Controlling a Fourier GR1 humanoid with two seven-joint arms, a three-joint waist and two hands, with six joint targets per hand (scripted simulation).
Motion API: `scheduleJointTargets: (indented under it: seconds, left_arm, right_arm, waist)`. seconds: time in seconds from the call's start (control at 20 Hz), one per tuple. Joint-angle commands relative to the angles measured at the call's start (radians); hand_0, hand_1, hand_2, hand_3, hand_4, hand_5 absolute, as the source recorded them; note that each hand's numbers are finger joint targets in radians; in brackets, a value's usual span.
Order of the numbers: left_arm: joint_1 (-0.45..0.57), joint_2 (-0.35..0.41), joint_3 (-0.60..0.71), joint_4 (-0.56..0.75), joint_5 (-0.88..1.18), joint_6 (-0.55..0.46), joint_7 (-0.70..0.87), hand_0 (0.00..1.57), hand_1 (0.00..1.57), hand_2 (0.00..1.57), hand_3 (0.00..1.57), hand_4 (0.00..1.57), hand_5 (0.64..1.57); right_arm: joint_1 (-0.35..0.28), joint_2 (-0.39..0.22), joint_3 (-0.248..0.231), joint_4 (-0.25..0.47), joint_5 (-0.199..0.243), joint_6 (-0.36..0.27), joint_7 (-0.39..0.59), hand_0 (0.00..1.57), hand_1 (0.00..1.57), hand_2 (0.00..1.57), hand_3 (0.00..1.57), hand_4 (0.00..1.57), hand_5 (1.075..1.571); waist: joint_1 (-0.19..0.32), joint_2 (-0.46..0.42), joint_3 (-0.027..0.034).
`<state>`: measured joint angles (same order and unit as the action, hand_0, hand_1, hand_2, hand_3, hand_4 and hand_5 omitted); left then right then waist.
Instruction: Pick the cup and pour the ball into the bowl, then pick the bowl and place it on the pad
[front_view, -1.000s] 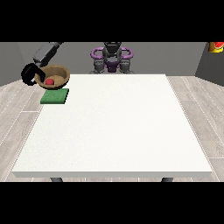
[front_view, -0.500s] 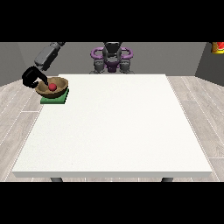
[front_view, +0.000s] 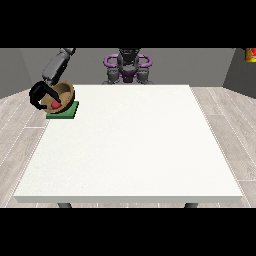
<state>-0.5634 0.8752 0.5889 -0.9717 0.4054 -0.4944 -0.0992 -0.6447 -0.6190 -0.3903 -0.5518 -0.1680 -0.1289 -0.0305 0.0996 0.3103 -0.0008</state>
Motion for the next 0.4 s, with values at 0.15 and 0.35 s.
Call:
scheduleJointTargets:
  seconds: [0.15,0.35]
  left_arm:
    - [0.027,-0.083,-0.053,-0.100,-0.003,0.061,0.033,0.00,0.00,0.00,0.00,1.19,1.569]
    - [0.084,-0.130,-0.098,-0.039,-0.069,0.096,0.039,0.00,0.00,0.00,0.00,1.19,1.569]
  right_arm:
    - [-0.024,-0.026,0.044,0.055,0.041,0.053,0.027,0.00,0.00,0.00,0.00,0.00,1.407]
    - [-0.046,-0.052,0.103,-0.010,0.072,0.093,0.168,0.00,0.00,0.00,0.00,0.20,1.375]
  waist:
    - [0.008,-0.056,0.0015]
    - [-0.058,-0.212,-0.0011]
